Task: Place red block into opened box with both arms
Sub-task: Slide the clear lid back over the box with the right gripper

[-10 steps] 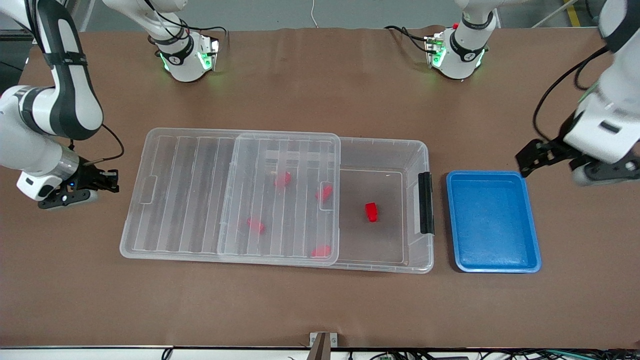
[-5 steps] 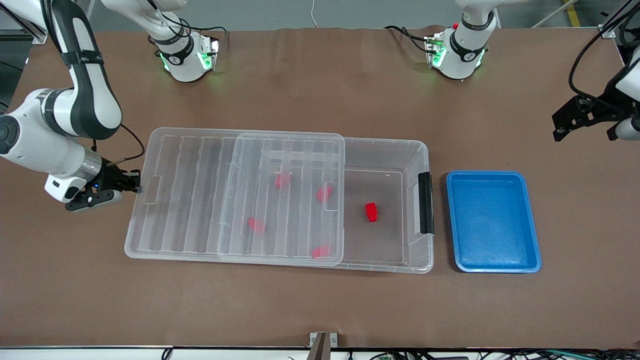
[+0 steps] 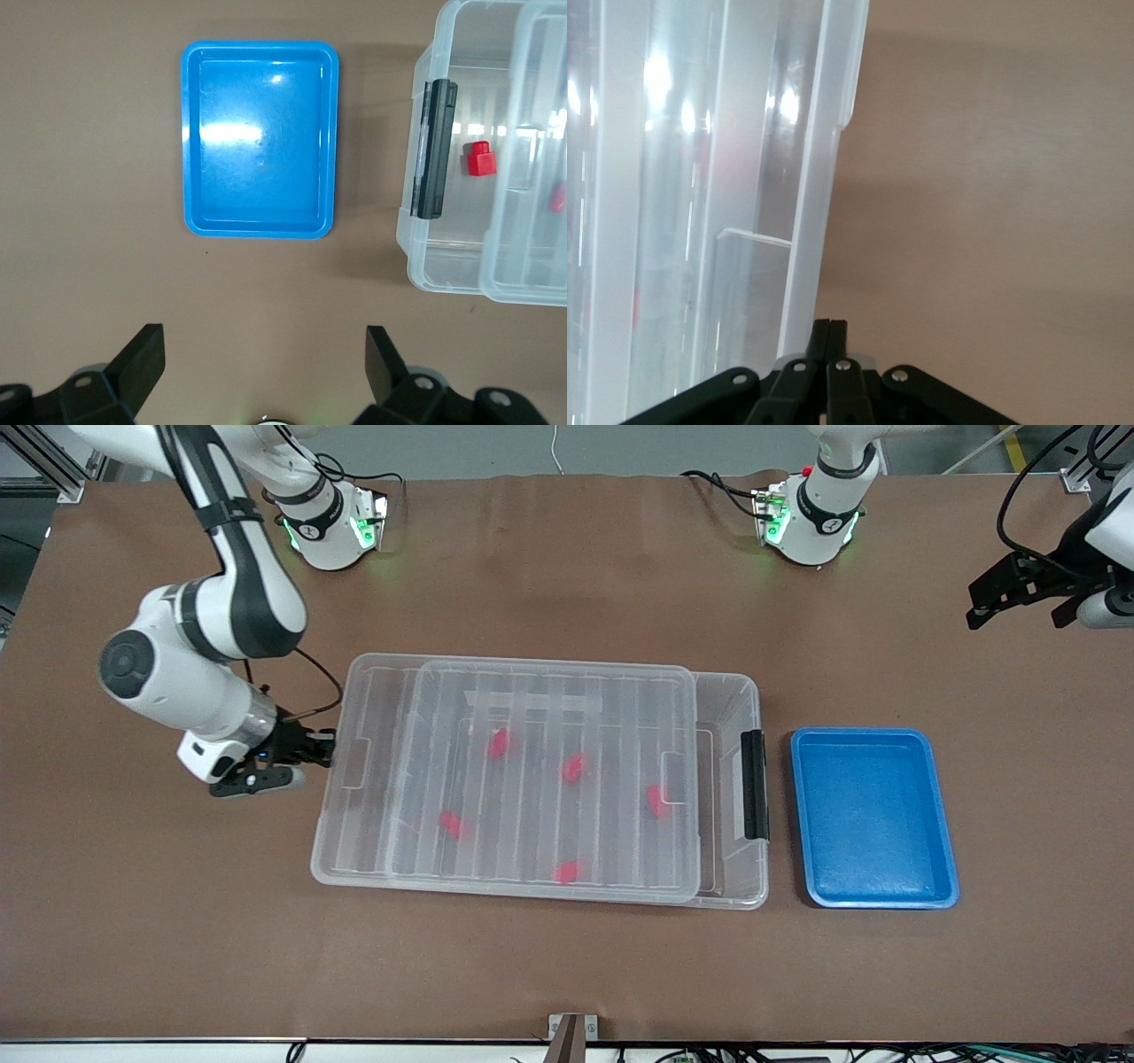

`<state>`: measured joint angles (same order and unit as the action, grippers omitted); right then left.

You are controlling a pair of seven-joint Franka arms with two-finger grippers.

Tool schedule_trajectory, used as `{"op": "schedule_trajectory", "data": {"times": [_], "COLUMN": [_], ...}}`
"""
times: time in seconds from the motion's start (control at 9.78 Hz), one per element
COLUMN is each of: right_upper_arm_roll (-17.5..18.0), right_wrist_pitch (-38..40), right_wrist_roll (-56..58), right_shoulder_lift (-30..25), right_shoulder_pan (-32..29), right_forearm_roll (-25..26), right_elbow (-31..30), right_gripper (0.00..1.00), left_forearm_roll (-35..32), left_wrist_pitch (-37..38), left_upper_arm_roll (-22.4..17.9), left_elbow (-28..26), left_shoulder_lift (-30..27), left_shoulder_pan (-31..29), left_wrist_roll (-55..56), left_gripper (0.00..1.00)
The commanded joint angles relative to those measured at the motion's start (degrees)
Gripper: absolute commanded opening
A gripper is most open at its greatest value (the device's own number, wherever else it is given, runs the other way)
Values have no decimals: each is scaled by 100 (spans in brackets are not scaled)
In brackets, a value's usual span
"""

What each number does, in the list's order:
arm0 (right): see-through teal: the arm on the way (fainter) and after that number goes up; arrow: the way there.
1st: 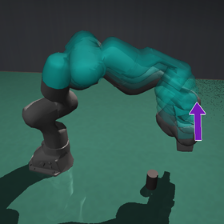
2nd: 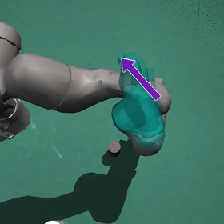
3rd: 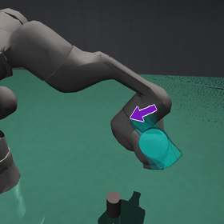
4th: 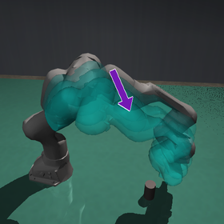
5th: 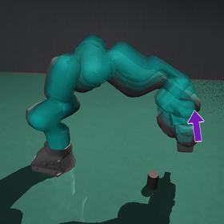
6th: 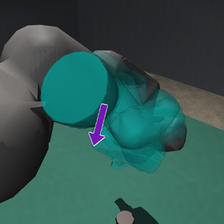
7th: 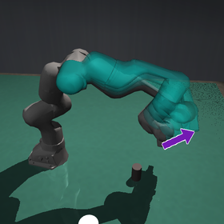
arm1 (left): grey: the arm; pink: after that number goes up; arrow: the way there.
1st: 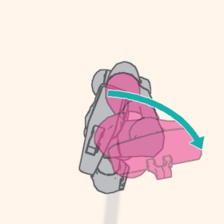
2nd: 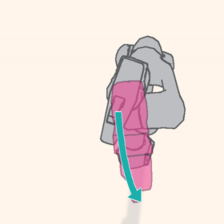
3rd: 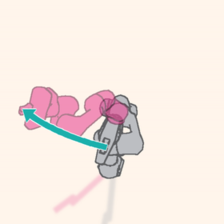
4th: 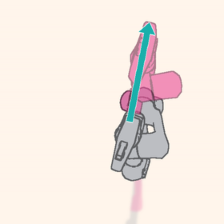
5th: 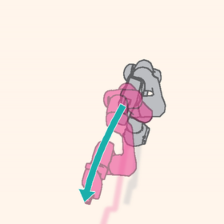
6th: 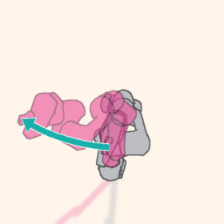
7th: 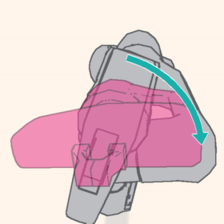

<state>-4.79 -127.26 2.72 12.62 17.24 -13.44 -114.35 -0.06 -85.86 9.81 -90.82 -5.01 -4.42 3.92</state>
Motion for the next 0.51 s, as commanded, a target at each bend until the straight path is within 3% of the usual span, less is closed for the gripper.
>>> {"op": "schedule_trajectory", "data": {"times": [0.0, 0.41], "right_upper_arm_roll": [-48, -40], "right_wrist_pitch": [-70, -159], "right_wrist_roll": [-25, -533], "right_shoulder_lift": [161, 284], "right_shoulder_pan": [86, 367], "right_forearm_roll": [-124, -133], "right_elbow": [149, 333], "right_gripper": [0, 0], "left_forearm_roll": [-11, -2], "left_wrist_pitch": [8, 16], "left_upper_arm_roll": [118, 127], "left_elbow": [-208, -217], "left_shoulder_lift": [52, 70], "left_shoulder_pan": [-6, -15], "left_wrist_roll": [-49, -49], "left_gripper": [100, 100]}}
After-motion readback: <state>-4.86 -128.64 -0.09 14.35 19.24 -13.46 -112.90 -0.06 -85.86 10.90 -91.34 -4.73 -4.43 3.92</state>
